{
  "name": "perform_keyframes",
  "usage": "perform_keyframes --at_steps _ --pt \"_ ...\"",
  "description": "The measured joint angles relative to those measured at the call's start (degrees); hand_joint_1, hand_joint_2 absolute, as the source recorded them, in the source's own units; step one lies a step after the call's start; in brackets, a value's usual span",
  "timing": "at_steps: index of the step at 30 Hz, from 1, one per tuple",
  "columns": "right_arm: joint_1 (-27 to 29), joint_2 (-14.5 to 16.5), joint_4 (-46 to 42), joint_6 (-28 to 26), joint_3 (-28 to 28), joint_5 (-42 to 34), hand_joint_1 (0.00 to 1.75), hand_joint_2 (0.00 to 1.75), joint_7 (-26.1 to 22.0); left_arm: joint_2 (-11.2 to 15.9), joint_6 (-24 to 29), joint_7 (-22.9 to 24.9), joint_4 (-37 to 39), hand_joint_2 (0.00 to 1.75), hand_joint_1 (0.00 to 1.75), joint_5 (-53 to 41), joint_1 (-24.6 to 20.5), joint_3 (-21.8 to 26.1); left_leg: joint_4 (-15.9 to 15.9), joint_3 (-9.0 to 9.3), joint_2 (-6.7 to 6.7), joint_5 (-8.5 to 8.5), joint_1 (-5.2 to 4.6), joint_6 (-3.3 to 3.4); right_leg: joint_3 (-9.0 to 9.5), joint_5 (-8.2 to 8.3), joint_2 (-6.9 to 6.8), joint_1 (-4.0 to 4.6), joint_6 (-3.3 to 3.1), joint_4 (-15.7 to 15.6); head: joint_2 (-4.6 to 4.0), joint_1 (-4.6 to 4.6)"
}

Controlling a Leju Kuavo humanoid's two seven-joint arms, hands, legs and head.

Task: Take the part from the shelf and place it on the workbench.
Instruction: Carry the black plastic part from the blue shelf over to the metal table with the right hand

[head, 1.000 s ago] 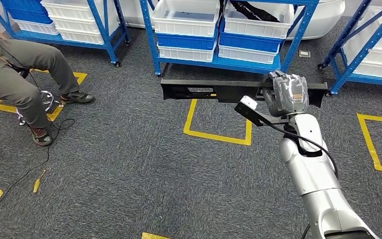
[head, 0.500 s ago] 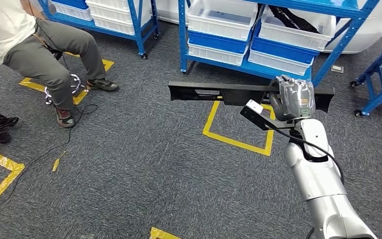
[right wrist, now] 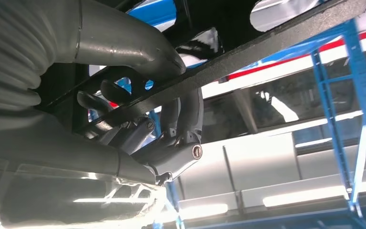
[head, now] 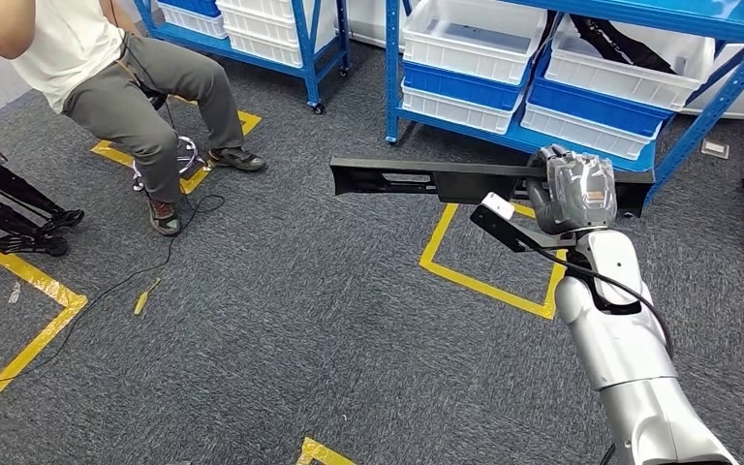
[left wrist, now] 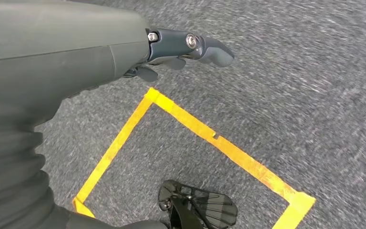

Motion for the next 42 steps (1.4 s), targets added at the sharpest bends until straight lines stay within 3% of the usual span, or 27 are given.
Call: perform_keyframes --at_steps 1,3,5,6,8,10,13,15,16,18,19,20,23,25,27,29,30,31,32,34,36,38,39,40,42 --pt "-0.01 0.02 0.00 -0.02 0.00 -0.09 1.75 1.75 -0.04 0.01 -0.02 0.01 0.00 1.75 0.00 0.07 0.00 0.01 -1.92 0.87 0.14 1.42 -0.04 0.31 0.10 -0.08 -0.48 0.18 -0.09 0.00 0.00 0.00" --pt "-0.14 0.07 0.01 -0.17 0.00 -0.22 1.75 1.75 -0.16 0.20 -0.02 0.11 -0.01 1.75 0.00 0.11 -0.08 0.02 -10.03 5.03 1.93 5.04 -0.75 1.77 0.42 -0.31 -1.45 0.61 -0.21 -0.06 0.00 0.03" --pt "-0.29 0.11 0.31 -1.10 0.01 -0.39 1.75 1.75 -0.84 0.37 0.10 0.73 -0.01 1.75 0.00 -0.02 -0.23 0.01 -15.50 7.84 3.77 6.56 -1.72 3.11 0.65 -0.59 -2.51 0.94 -0.05 -0.16 0.00 0.06" --pt "-0.42 0.24 0.84 -2.08 0.02 -0.63 1.75 1.75 -1.60 0.40 0.27 1.28 -0.01 1.75 0.00 -0.03 -0.27 0.02 -16.10 8.04 3.92 6.42 -2.03 3.40 0.72 -0.71 -3.09 0.98 0.15 -0.23 0.00 0.10" --pt "-1.48 0.90 3.26 -5.06 0.10 -1.69 1.75 1.75 -4.23 0.21 0.80 2.60 0.02 1.75 0.00 0.25 -0.10 0.08 -17.02 8.35 2.67 6.87 -1.92 3.80 0.85 -0.91 -3.89 1.17 0.49 -0.45 0.00 0.08" --pt "-3.88 1.73 7.14 -8.27 0.38 -3.20 1.75 1.75 -7.06 -0.04 1.14 3.81 0.05 1.75 0.00 0.49 0.10 0.15 -18.69 9.36 1.56 7.80 -1.53 4.14 0.11 -1.86 -2.26 1.24 0.56 1.23 0.00 0.17" --pt "-7.72 2.46 13.73 -11.23 1.10 -4.84 1.75 1.75 -9.09 -0.30 1.07 4.81 0.09 1.75 0.00 0.51 0.00 0.15 -19.59 9.89 -0.44 8.47 -1.24 4.40 -4.98 -5.74 1.49 0.61 0.36 11.58 0.00 0.32" --pt "-8.76 2.75 16.61 -11.54 1.39 -5.21 1.75 1.75 -9.39 -0.43 0.98 5.26 0.10 1.75 0.00 0.49 0.04 0.15 -19.54 9.86 -2.35 8.50 -1.04 4.16 -7.39 -6.57 1.88 0.07 1.12 15.64 0.00 0.41" --pt "-9.15 2.95 17.75 -11.73 1.57 -5.49 1.75 1.75 -9.68 -0.46 0.96 5.73 0.13 1.75 0.00 0.44 0.10 0.15 -19.40 9.82 -3.31 8.48 -0.84 3.91 -7.07 -5.63 1.94 -0.27 1.88 14.45 0.00 0.44" --pt "-10.44 3.42 19.74 -12.46 2.15 -6.33 1.75 1.75 -10.43 -0.35 0.93 6.89 0.20 1.75 0.00 0.24 0.24 0.15 -18.56 9.43 -4.94 8.15 -0.42 3.02 -4.00 -2.30 2.90 -1.27 3.64 7.11 0.00 0.50" --pt "-11.32 3.71 20.76 -12.89 2.60 -6.74 1.75 1.75 -10.76 -0.16 0.91 7.36 0.22 1.75 0.00 0.11 0.26 0.15 -17.81 8.99 -5.60 7.84 -0.34 2.46 -2.49 -1.02 3.51 -1.59 4.02 3.77 0.00 0.55" --pt "-12.16 4.01 21.65 -13.23 3.05 -7.08 1.75 1.75 -10.95 0.04 0.88 7.64 0.23 1.75 0.00 -0.01 0.30 0.14 -17.16 8.47 -6.11 7.60 -0.31 1.96 -1.53 -0.30 3.96 -1.72 3.94 1.76 0.00 0.56" --pt "-13.78 5.30 23.37 -13.57 4.08 -7.49 1.75 1.75 -11.11 0.58 0.80 7.99 0.38 1.75 0.00 -0.13 0.68 0.13 -16.45 7.54 -7.07 7.45 0.02 1.13 -1.23 -0.07 3.40 -1.31 2.43 1.34 0.00 0.48" --pt "-14.74 6.03 24.13 -13.69 4.59 -7.66 1.75 1.75 -11.11 0.85 0.78 8.12 0.51 1.75 0.00 -0.17 0.95 0.13 -14.76 6.80 -5.07 6.50 0.14 0.61 -1.01 -0.06 2.73 -1.29 1.61 1.31 0.00 0.29" --pt "-15.66 6.41 24.80 -13.86 5.08 -8.10 1.75 1.75 -11.16 1.07 0.72 8.32 0.55 1.75 0.00 -0.25 0.84 0.11 -8.57 3.92 -1.62 3.61 0.16 0.05 -0.68 -0.24 1.92 -0.99 0.91 1.26 0.00 -0.06" --pt "-16.40 6.65 25.55 -13.93 5.66 -8.58 1.75 1.75 -11.22 1.26 0.63 8.49 0.55 1.75 0.00 -0.26 0.70 0.10 -0.94 -0.12 -0.17 0.86 0.31 -0.14 -0.42 -0.51 0.92 -0.53 0.43 1.27 0.00 -0.22" --pt "-16.70 6.78 25.88 -13.93 5.96 -8.76 1.75 1.75 -11.25 1.29 0.65 8.45 0.55 1.75 0.00 -0.21 0.73 0.10 0.72 -1.20 -0.03 0.74 0.31 -0.02 -0.30 -0.63 0.44 -0.33 0.27 1.27 0.00 -0.24" --pt "-17.03 6.90 26.21 -13.92 6.25 -8.96 1.75 1.75 -11.28 1.36 0.74 8.27 0.55 1.75 0.00 -0.13 0.79 0.10 0.32 -1.27 0.03 1.60 0.25 0.28 -0.17 -0.76 -0.04 -0.12 0.10 1.26 0.00 -0.25" --pt "-17.41 7.01 26.47 -13.92 6.50 -9.21 1.75 1.75 -11.30 1.44 0.83 8.02 0.55 1.75 0.00 -0.02 0.84 0.11 -2.40 -0.12 0.23 3.34 0.06 0.82 -0.04 -0.88 -0.49 0.10 -0.05 1.25 0.00 -0.25" --pt "-18.32 7.10 26.91 -13.92 6.90 -9.81 1.75 1.75 -11.40 1.76 0.95 7.51 0.55 1.75 0.00 0.15 0.85 0.12 -10.51 3.84 2.29 6.85 -1.00 2.51 0.23 -1.15 -1.38 0.56 -0.09 1.16 0.00 -0.22" --pt "-19.01 6.92 27.34 -13.95 7.20 -10.61 1.75 1.75 -11.76 2.12 0.70 7.53 0.55 1.75 0.00 0.04 0.76 0.11 -15.04 6.09 3.96 7.96 -2.01 3.73 0.47 -1.42 -2.35 0.85 0.21 0.93 0.00 -0.19" --pt "-19.28 6.77 27.64 -14.02 7.38 -11.38 1.75 1.75 -12.19 2.45 0.20 8.02 0.55 1.75 0.00 -0.19 0.72 0.10 -15.90 6.38 3.17 7.94 -2.27 4.12 0.87 -1.57 -3.51 1.05 0.52 0.37 0.00 -0.22" --pt "-19.35 6.71 27.74 -14.06 7.46 -11.66 1.75 1.75 -12.39 2.58 -0.04 8.37 0.55 1.75 0.00 -0.28 0.74 0.09 -16.68 6.87 2.57 8.29 -2.10 4.17 0.91 -1.73 -3.41 1.18 0.63 0.33 0.00 -0.18" --pt "-19.47 6.62 27.82 -14.16 7.55 -11.89 1.75 1.75 -12.58 2.69 -0.31 8.65 0.56 1.75 0.00 -0.40 0.71 0.09 -17.59 7.45 1.97 8.69 -1.89 4.24 0.63 -2.17 -2.46 1.23 0.60 1.01 0.00 -0.15" --pt "-19.63 6.21 28.17 -14.51 7.79 -12.29 1.75 1.75 -12.95 2.79 -0.79 9.16 0.57 1.75 0.00 -0.67 0.37 0.08 -18.93 8.37 0.69 9.37 -1.41 4.26 -1.88 -4.27 0.42 1.02 0.36 6.11 0.00 0.03"
